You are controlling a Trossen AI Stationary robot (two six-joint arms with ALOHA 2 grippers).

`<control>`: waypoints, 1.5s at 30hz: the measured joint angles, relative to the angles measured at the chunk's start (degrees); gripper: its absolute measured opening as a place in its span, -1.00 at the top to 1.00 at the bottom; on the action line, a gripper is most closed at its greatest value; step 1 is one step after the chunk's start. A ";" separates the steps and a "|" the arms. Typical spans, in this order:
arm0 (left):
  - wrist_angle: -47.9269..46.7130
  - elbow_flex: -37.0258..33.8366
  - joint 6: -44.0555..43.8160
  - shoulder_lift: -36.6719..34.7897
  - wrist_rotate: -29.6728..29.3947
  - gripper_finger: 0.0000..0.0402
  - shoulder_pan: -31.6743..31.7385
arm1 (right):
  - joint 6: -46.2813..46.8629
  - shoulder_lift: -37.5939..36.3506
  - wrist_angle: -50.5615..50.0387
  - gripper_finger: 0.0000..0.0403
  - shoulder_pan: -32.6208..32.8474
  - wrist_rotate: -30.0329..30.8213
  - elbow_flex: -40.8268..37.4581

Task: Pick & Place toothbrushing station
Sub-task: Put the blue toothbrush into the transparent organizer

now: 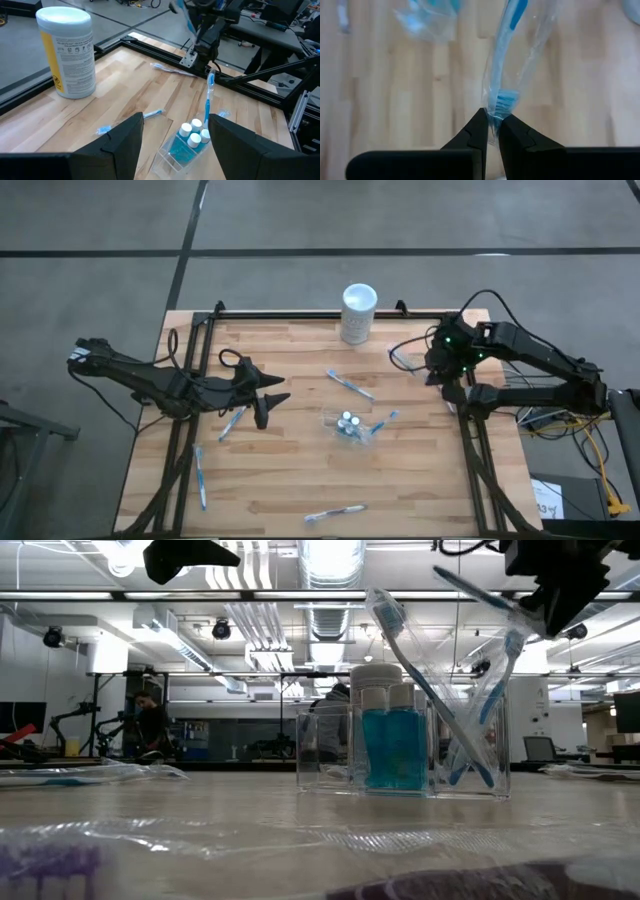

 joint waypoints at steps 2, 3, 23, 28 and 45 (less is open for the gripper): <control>0.00 0.00 0.02 0.00 0.00 -0.14 0.00 | 2.45 0.00 1.34 0.87 2.07 -1.63 0.00; 0.00 0.00 0.01 0.00 0.00 -0.14 0.01 | 4.00 0.01 2.41 0.87 3.09 -2.35 0.00; 0.00 0.00 0.01 0.02 -0.02 -0.14 0.01 | 11.60 0.24 15.13 0.87 13.28 -4.62 0.00; 0.00 0.00 0.02 0.01 -0.01 -0.14 0.00 | 9.72 0.24 15.13 0.87 13.28 -4.41 0.00; 0.10 0.01 0.02 0.15 -0.54 -0.14 0.06 | 15.51 0.24 15.11 0.87 13.26 -2.39 0.00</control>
